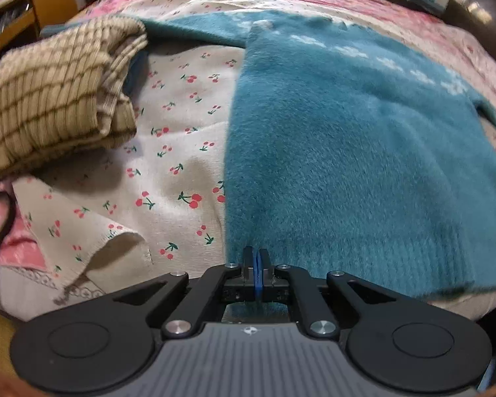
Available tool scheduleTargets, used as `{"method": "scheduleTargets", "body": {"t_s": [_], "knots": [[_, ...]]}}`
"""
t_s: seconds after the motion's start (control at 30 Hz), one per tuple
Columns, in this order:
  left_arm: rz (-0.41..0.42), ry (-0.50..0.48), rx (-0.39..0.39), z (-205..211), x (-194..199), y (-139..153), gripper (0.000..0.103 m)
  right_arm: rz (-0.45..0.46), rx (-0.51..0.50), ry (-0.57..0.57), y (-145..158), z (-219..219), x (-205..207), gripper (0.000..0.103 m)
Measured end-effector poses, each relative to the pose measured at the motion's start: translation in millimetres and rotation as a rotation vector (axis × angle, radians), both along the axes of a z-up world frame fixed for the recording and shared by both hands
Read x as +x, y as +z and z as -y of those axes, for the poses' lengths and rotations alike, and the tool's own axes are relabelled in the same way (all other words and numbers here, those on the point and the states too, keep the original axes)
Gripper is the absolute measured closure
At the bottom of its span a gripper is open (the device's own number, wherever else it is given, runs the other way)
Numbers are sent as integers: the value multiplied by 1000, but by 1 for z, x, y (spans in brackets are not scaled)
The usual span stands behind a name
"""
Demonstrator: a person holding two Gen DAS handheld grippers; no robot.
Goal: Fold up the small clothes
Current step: 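Unfold the sweater flat with both grippers, then open them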
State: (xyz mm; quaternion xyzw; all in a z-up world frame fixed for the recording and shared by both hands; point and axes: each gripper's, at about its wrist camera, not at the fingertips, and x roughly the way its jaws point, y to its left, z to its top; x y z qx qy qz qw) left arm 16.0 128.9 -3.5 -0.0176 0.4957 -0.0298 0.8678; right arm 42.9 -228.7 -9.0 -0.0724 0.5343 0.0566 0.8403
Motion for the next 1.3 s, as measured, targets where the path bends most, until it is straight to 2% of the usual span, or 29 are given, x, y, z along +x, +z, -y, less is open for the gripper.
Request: {"method": "scheduleTargets", "body": {"t_s": [0.07,0.2,0.33,0.43,0.53,0.63,0.77,0.87,0.93,1.0,1.07,1.23,1.3], "knots": [[-3,4,6,-1,-2,3,88,7,-5,0,0,-2,-2,75],[20,12,-33,-1,-8,15,88,37,39,-23,9,2,-10,72],[90,-62,-16,22,-11,35,87,113,66,-29,19,1,-12,68],[134,-133,-61,38,-6,45,87,129,101,-56,21,0,-10,68],[144,-191,-110,61,3,46,87,132,149,-68,19,-4,-5,68],[120,-254,-147,89,15,37,86,128,155,-48,13,-12,4,68],[79,-323,-135,122,27,19,86,117,150,-43,8,-8,10,68],[37,-351,-70,137,30,2,85,106,136,-68,2,4,13,68],[56,-372,-44,139,25,4,82,105,166,-79,-1,12,12,68],[36,-364,-32,138,21,7,81,116,188,-87,-2,16,9,68],[8,-366,-38,137,23,11,81,125,208,-97,-2,19,7,68],[34,-381,-47,144,34,18,81,141,249,-118,1,24,8,68],[17,-379,-37,147,39,12,81,136,245,-122,-2,24,10,68]]}}
